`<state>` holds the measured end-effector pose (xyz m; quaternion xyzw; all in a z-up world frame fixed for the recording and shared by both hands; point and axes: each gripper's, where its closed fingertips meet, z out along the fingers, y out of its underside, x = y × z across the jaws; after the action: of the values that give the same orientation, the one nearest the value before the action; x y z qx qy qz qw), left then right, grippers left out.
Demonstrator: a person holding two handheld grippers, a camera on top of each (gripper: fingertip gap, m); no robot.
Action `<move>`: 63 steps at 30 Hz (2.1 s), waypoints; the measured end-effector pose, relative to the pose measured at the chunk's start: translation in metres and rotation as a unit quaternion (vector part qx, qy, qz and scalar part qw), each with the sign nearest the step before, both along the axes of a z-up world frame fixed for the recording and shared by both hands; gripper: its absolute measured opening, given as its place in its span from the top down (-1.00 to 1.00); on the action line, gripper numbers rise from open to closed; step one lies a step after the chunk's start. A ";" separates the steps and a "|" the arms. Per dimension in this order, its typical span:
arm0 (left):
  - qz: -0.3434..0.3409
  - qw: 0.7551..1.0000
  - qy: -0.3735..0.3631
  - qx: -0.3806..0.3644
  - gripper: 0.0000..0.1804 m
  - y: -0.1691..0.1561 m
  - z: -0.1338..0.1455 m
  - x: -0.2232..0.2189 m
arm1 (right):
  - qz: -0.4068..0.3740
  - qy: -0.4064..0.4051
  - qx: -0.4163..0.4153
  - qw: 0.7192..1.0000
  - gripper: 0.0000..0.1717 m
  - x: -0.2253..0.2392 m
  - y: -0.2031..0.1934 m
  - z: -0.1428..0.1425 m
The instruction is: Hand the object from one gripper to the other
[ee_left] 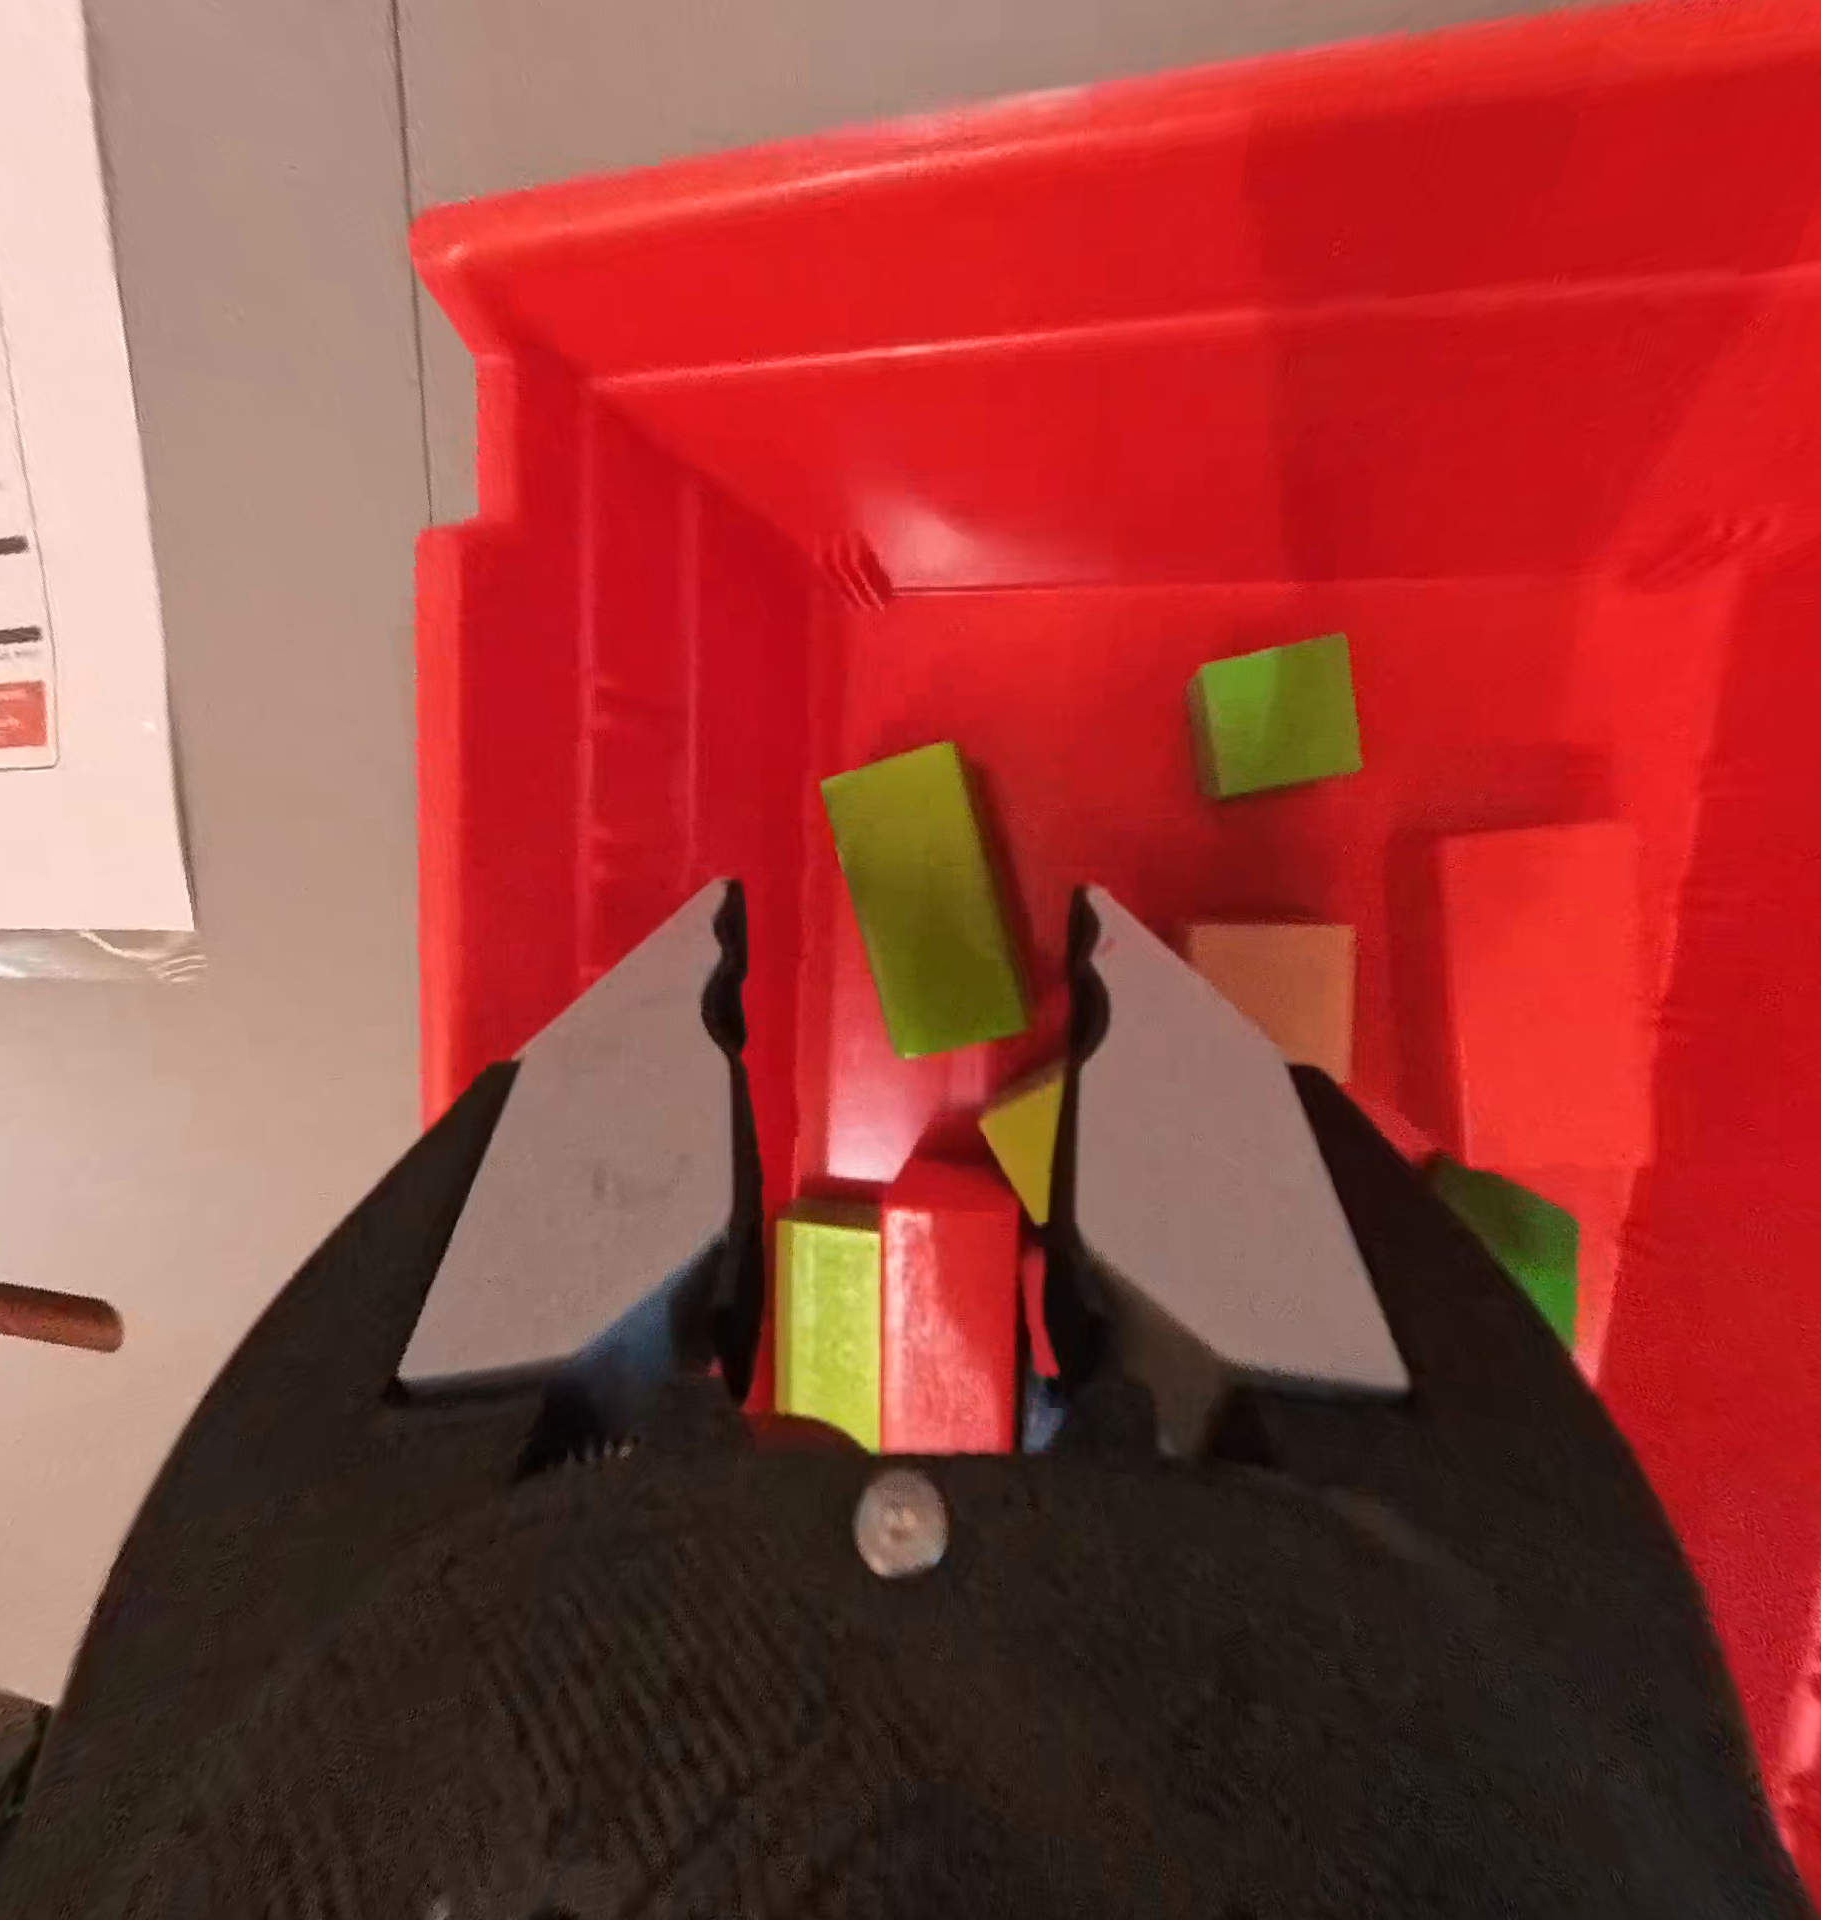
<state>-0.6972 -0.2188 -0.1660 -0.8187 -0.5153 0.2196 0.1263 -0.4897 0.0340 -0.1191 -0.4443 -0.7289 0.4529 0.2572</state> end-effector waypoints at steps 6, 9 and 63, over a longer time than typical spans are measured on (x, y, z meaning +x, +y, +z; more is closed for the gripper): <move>0.022 0.999 -0.025 0.016 0.41 -0.003 -0.020 0.003 | 0.003 0.004 0.004 1.000 -0.31 -0.001 -0.001 -0.001; 0.038 0.997 -0.057 0.024 0.43 -0.006 -0.036 0.001 | -0.009 0.006 0.016 1.000 -0.30 -0.005 0.005 -0.004; -0.440 0.630 0.061 0.636 0.04 0.231 0.197 0.260 | 0.168 0.046 -0.255 0.951 0.63 0.055 0.018 0.132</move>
<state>-0.4368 0.0118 0.0312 -0.6493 -0.0964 -0.1953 0.7287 -0.4349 0.0517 0.0128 -0.3453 -0.6403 0.6804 0.0885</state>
